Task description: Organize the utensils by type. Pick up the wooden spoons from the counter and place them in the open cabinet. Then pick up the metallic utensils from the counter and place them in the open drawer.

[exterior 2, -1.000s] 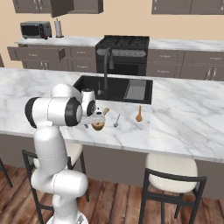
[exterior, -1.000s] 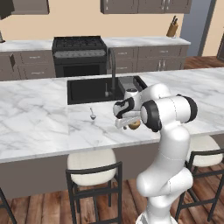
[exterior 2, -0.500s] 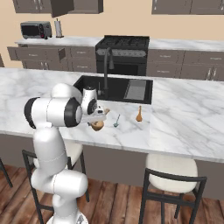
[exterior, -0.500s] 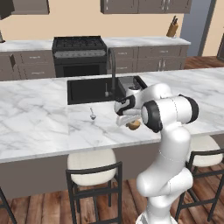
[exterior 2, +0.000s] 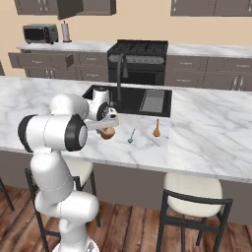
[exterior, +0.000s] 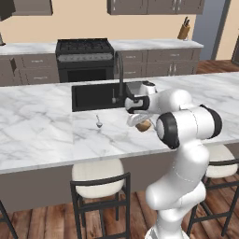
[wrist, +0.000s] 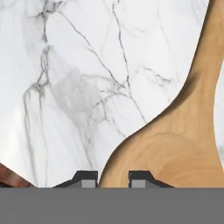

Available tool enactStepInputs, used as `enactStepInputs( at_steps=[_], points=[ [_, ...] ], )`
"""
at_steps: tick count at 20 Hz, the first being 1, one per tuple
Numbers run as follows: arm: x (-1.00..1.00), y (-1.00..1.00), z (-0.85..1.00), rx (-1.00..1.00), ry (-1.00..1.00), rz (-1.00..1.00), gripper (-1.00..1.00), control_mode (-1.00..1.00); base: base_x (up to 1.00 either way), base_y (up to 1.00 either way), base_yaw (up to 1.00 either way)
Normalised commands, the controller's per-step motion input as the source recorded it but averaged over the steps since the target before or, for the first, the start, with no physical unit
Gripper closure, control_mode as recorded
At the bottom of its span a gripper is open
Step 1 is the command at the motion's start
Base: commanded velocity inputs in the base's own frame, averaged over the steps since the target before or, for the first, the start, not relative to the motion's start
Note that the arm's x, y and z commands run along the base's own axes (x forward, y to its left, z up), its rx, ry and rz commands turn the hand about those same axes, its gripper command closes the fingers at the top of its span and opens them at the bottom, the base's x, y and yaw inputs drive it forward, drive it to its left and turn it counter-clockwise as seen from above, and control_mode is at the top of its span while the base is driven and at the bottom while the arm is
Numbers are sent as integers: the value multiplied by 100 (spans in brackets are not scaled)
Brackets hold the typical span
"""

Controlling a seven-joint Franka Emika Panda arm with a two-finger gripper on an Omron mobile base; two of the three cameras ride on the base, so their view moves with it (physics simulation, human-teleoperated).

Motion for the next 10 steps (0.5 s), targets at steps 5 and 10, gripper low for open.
enactStepInputs(
  at_steps=[5, 10],
  points=[
    [-31, 4, 49, -6, -24, 17, 100, -100, 0, 0, 0],
    [-32, 0, 36, -3, -19, 21, 100, -100, 0, 0, 0]
  ],
)
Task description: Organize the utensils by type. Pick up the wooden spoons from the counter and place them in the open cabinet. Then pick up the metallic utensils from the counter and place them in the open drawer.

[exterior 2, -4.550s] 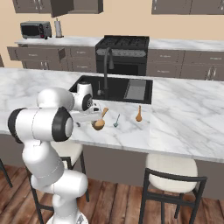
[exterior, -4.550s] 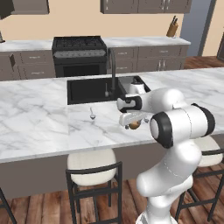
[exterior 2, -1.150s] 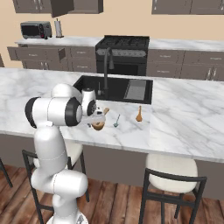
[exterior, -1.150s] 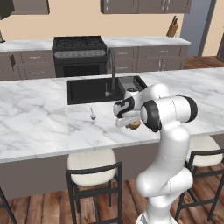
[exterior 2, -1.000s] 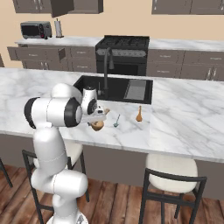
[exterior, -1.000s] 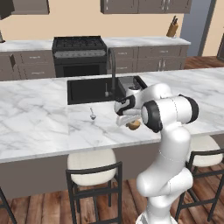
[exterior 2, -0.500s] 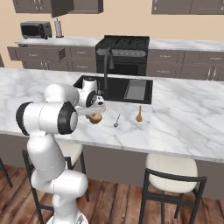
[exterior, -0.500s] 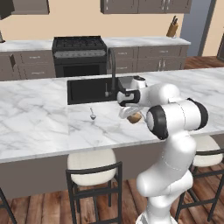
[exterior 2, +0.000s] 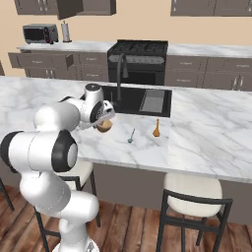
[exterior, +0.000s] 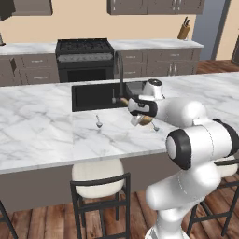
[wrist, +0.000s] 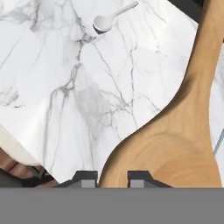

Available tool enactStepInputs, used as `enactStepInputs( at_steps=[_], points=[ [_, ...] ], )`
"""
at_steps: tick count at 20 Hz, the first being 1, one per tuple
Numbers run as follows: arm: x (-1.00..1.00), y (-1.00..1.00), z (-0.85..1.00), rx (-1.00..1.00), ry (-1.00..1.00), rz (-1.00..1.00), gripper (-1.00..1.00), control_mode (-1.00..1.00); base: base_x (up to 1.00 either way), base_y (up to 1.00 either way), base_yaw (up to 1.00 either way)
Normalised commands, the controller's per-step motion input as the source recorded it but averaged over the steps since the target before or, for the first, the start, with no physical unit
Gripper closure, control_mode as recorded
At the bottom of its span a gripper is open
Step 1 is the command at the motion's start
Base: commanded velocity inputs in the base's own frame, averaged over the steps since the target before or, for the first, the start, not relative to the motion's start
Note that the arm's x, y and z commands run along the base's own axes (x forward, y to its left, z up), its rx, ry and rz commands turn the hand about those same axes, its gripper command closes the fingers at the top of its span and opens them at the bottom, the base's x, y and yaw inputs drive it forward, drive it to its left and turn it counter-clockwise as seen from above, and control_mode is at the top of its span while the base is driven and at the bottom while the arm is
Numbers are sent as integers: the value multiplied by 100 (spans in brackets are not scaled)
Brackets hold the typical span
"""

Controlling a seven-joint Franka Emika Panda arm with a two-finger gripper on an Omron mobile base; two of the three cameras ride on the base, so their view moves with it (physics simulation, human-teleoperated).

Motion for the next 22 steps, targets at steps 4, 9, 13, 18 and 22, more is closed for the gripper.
enactStepInputs(
  at_steps=[4, 9, 13, 18, 22],
  points=[
    [-31, 0, 45, -6, -11, 17, 100, -100, 0, 0, 0],
    [-29, 0, 27, -9, -3, 9, 100, -100, 0, 0, 0],
    [-32, 0, 24, -9, -8, 6, 100, -100, 0, 0, 0],
    [-31, 0, 34, -4, -8, 2, 100, -100, 0, 0, 0],
    [-17, 0, 14, 0, -3, 3, 100, -100, 0, 0, 0]
  ],
)
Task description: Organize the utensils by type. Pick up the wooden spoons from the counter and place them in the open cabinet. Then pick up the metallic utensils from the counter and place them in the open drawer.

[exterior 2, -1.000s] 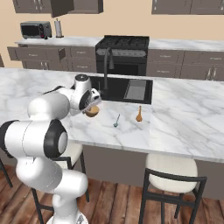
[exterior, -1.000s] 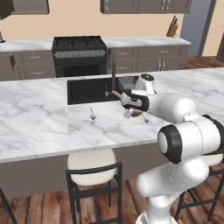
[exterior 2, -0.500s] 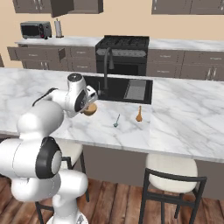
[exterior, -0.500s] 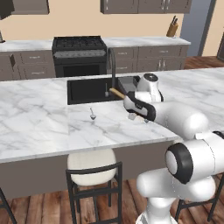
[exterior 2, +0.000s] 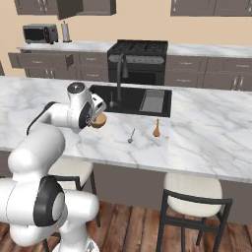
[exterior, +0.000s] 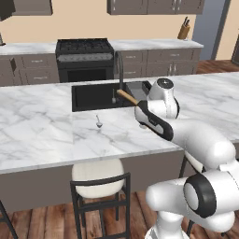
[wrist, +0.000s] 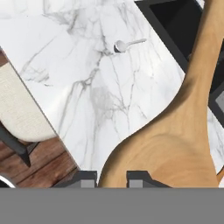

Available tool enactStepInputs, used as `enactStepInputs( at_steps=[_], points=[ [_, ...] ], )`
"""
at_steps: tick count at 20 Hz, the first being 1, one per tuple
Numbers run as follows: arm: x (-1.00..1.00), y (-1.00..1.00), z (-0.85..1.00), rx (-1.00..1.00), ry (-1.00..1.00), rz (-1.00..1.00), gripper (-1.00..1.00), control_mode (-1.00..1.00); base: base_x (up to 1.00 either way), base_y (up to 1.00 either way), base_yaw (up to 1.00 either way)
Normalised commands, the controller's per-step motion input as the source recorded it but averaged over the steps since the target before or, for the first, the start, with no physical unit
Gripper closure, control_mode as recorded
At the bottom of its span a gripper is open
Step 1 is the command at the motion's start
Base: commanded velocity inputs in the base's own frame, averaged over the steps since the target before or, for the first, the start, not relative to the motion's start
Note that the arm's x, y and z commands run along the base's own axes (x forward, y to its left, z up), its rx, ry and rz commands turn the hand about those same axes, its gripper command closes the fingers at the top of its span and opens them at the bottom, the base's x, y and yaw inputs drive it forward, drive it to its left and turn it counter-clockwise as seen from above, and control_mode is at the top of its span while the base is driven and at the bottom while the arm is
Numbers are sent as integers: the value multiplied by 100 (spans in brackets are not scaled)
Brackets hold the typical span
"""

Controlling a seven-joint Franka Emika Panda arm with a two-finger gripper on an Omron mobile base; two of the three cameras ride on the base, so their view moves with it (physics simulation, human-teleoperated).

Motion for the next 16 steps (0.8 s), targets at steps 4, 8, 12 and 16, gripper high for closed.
enactStepInputs(
  at_steps=[4, 8, 12, 16],
  points=[
    [0, 0, 0, 0, 0, 0, 100, -100, 0, 0, 0],
    [-3, 0, 0, 0, 0, 0, 100, 100, -25, 0, 3],
    [0, 0, 0, 0, 0, 0, 100, 100, -55, -9, 14],
    [0, 0, 0, 0, 0, 0, 100, 100, -41, -14, 19]
  ],
)
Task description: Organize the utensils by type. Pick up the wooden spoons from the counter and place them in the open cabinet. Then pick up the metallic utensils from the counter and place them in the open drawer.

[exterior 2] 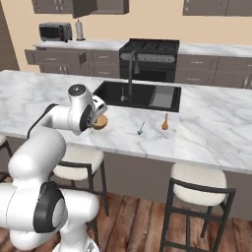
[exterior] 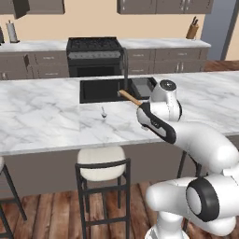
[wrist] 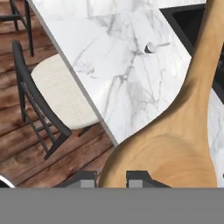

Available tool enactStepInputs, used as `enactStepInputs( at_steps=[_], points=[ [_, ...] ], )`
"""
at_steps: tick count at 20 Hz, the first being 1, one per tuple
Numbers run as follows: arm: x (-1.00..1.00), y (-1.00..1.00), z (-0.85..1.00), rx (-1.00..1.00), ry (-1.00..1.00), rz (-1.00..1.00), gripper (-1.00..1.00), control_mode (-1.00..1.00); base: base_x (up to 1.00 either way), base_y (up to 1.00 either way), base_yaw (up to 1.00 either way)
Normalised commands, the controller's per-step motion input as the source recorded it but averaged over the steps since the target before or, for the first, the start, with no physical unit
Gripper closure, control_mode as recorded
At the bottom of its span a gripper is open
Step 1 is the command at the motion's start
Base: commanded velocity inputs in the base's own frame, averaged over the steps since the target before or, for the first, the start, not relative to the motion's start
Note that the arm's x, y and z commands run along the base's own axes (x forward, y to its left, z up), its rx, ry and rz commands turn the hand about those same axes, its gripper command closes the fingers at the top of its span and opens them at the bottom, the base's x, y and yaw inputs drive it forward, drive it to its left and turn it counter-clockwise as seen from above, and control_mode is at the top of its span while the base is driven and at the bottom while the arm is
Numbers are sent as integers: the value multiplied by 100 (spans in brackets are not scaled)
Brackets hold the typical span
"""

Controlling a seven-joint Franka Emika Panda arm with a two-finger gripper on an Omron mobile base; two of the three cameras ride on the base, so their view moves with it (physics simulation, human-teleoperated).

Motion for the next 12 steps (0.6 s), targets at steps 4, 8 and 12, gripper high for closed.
enactStepInputs(
  at_steps=[4, 8, 12],
  points=[
    [0, 0, 0, 0, 0, 0, 100, 100, -27, -15, 12],
    [0, 0, 0, 0, 0, 0, 100, 100, -17, -10, 19],
    [0, 0, 0, 0, 0, 0, 100, 100, -15, 58, 23]
  ],
)
